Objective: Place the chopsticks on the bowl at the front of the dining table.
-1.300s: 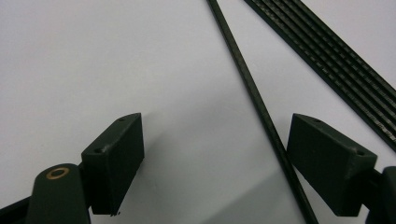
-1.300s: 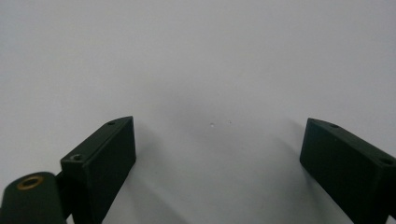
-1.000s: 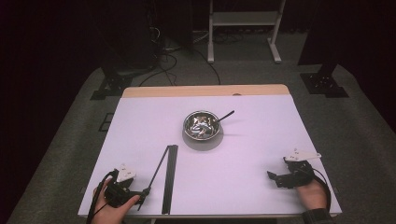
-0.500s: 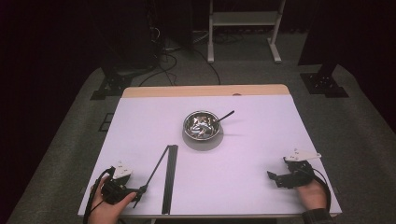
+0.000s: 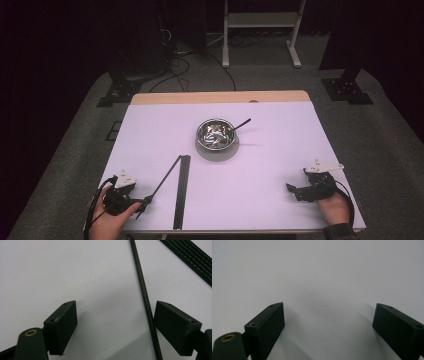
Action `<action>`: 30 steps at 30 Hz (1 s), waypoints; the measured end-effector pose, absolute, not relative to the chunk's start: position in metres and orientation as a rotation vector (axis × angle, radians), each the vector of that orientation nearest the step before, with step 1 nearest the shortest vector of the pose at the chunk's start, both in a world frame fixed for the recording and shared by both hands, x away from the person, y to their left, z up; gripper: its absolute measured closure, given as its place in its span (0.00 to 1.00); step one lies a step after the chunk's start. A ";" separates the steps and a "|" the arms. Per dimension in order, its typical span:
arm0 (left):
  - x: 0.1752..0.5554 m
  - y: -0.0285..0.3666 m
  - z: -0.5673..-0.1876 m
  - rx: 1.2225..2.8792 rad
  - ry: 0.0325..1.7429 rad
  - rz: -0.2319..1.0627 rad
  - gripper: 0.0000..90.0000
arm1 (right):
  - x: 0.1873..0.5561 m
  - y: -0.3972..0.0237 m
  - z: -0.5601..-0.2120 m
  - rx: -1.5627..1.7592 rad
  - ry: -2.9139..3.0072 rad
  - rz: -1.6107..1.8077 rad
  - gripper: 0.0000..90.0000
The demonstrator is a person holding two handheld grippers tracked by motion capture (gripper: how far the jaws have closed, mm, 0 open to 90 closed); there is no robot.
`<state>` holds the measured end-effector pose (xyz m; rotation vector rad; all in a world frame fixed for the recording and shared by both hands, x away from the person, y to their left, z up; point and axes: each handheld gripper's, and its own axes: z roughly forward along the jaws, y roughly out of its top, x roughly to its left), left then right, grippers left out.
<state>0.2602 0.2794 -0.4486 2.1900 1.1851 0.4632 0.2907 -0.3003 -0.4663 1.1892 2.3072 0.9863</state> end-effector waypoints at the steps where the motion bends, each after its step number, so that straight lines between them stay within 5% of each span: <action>1: 0.261 0.281 -0.449 2.188 1.187 0.464 0.20 | 0.291 -0.300 -0.466 1.189 2.307 0.986 0.10; 30: 0.273 0.301 -0.445 2.132 1.214 0.443 0.20 | 0.291 -0.300 -0.466 1.189 2.307 0.986 0.10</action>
